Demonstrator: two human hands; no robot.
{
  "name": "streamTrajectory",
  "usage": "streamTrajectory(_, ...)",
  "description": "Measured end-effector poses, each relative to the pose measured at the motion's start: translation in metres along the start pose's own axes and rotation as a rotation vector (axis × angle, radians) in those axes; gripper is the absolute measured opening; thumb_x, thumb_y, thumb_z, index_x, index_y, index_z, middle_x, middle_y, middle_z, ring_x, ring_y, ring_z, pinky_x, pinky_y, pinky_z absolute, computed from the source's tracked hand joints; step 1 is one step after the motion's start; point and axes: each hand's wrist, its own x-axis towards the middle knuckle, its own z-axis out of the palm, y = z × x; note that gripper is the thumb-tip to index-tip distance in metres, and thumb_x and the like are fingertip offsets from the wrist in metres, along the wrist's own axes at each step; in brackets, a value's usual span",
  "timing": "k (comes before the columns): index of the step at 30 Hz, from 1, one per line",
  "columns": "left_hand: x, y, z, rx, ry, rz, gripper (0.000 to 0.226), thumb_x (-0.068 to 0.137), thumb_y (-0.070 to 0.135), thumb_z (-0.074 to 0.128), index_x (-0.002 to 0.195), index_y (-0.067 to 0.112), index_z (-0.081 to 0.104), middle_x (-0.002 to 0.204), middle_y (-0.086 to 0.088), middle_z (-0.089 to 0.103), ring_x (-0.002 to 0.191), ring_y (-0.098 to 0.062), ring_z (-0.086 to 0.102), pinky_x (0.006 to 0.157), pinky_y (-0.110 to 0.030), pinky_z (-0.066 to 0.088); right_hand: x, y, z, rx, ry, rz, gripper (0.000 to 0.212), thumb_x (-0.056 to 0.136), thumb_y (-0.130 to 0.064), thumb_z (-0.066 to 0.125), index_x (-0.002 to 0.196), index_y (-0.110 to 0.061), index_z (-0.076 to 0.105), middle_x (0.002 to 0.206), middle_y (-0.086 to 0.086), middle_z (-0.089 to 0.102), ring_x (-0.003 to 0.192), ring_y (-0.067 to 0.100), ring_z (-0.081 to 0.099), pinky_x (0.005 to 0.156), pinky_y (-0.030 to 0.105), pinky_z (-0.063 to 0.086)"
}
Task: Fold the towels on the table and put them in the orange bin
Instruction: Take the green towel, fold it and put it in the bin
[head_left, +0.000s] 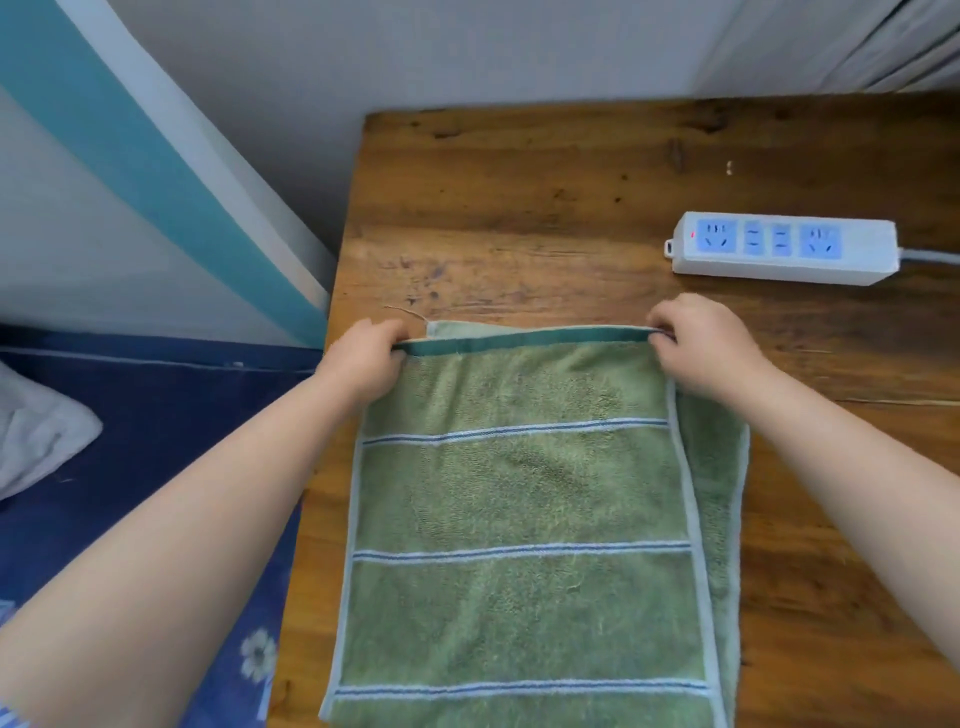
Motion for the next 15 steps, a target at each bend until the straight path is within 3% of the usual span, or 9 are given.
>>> streamTrajectory(2, -0.005, 0.007, -0.01, -0.105, -0.044, 0.146, 0.02, 0.094, 0.013, 0.046, 0.111, 0.012, 0.055, 0.101, -0.004, 0.052, 0.099, -0.024, 0.049, 0.074, -0.025, 0.032, -0.018, 0.014, -0.014, 0.124, -0.084, 0.001, 0.011, 0.088, -0.008, 0.052, 0.087, -0.011, 0.063, 0.092, 0.008, 0.064, 0.08, 0.022, 0.054, 0.07, 0.027, 0.038)
streamTrajectory(4, -0.008, 0.015, -0.019, -0.163, -0.111, 0.218, 0.013, 0.093, 0.014, 0.049, 0.103, 0.017, 0.057, 0.094, 0.003, 0.052, 0.092, -0.017, 0.046, 0.074, -0.023, 0.031, -0.037, 0.029, -0.027, 0.299, -0.283, 0.05, 0.019, 0.087, -0.008, 0.056, 0.072, -0.019, 0.06, 0.073, -0.003, 0.063, 0.059, 0.01, 0.057, 0.058, 0.023, 0.042)
streamTrajectory(6, -0.007, 0.022, -0.025, -0.187, -0.182, 0.237, 0.006, 0.092, 0.016, 0.052, 0.093, 0.021, 0.055, 0.087, 0.005, 0.053, 0.086, -0.016, 0.046, 0.07, -0.025, 0.033, -0.053, 0.042, -0.033, 0.439, -0.5, 0.136, 0.021, 0.086, -0.005, 0.058, 0.071, -0.018, 0.062, 0.061, -0.005, 0.061, 0.045, 0.002, 0.057, 0.046, 0.017, 0.045)
streamTrajectory(8, -0.001, 0.033, -0.026, -0.175, -0.213, 0.239, 0.004, 0.091, 0.018, 0.053, 0.092, 0.02, 0.057, 0.085, 0.003, 0.054, 0.084, -0.017, 0.048, 0.066, -0.027, 0.035, -0.063, 0.056, -0.037, 0.447, -0.611, 0.218, 0.021, 0.086, -0.001, 0.057, 0.071, -0.014, 0.063, 0.053, -0.005, 0.061, 0.041, 0.002, 0.056, 0.044, 0.016, 0.045)
streamTrajectory(11, 0.01, 0.045, -0.019, -0.04, -0.132, 0.246, 0.013, 0.089, 0.016, 0.055, 0.098, 0.01, 0.063, 0.091, -0.005, 0.059, 0.085, -0.02, 0.049, 0.069, -0.026, 0.035, -0.068, 0.069, -0.031, 0.376, -0.544, 0.303, 0.021, 0.087, -0.003, 0.056, 0.071, -0.016, 0.062, 0.054, -0.002, 0.062, 0.042, 0.004, 0.056, 0.044, 0.016, 0.045)
streamTrajectory(15, 0.023, 0.051, -0.005, 0.076, 0.019, 0.244, 0.015, 0.089, 0.015, 0.055, 0.098, 0.006, 0.063, 0.105, -0.014, 0.064, 0.1, -0.029, 0.054, 0.078, -0.031, 0.041, -0.065, 0.069, -0.02, 0.102, -0.187, 0.288, 0.012, 0.087, -0.014, 0.057, 0.09, -0.011, 0.068, 0.084, 0.004, 0.066, 0.072, 0.017, 0.055, 0.063, 0.023, 0.039)
